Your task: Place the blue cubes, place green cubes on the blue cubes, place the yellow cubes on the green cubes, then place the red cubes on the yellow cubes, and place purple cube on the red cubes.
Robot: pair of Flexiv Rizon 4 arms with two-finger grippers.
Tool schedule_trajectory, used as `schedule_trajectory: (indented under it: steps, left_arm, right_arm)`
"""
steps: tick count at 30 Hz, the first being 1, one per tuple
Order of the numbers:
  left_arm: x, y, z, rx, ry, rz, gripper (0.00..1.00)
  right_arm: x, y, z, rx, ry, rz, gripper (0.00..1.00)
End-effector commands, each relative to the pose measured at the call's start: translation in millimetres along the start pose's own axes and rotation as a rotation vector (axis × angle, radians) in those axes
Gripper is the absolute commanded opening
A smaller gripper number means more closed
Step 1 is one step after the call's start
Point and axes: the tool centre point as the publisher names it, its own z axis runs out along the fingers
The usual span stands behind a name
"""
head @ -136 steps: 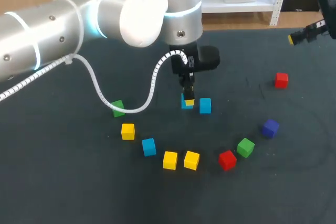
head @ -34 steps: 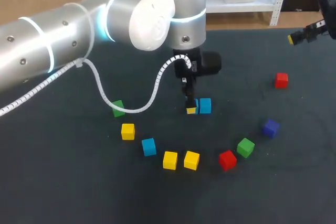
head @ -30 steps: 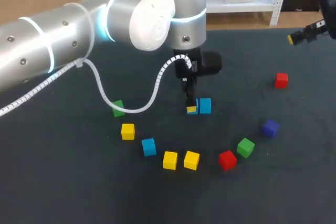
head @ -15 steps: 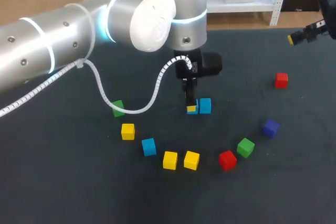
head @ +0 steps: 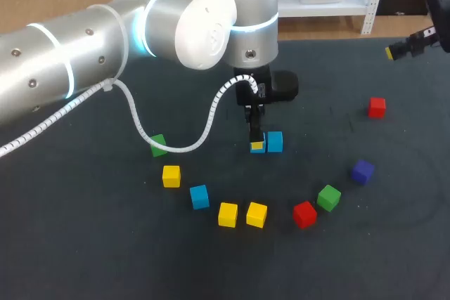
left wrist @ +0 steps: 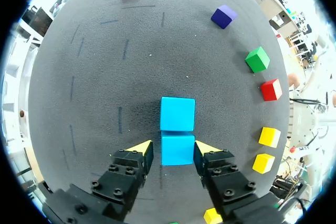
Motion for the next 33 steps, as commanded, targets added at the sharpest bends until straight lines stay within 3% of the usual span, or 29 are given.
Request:
schedule_trajectory:
  steps: [1,6,7,8,9,20,33]
  left_arm:
    - [-0.1,0.9,0,-0.002,0.003,-0.001,0.49]
    - [0.3,0.9,0,-0.004,0.005,-0.001,0.58]
    - [0.3,0.9,0,-0.005,0.005,0.001,0.67]
    - [0.2,0.7,-1,-0.009,0.008,0.001,0.94]
    - [0.2,0.4,-2,-0.013,0.011,0.000,1.00]
    - [9.6,-7.0,-33,-0.032,0.015,0.104,1.00]
    - [49.5,-27.4,-60,-0.051,0.071,0.208,1.00]
  right_arm:
    - [2,2,1,0.010,-0.008,0.001,1.00]
    - [2,2,1,0.010,-0.008,0.001,1.00]
    - [2,2,1,0.010,-0.008,0.001,1.00]
    - [2,2,1,0.010,-0.008,0.001,1.00]
    - [2,2,1,0.010,-0.008,0.001,1.00]
    - [2,2,1,0.010,-0.008,0.001,1.00]
    - [2,2,1,0.010,-0.008,0.001,1.00]
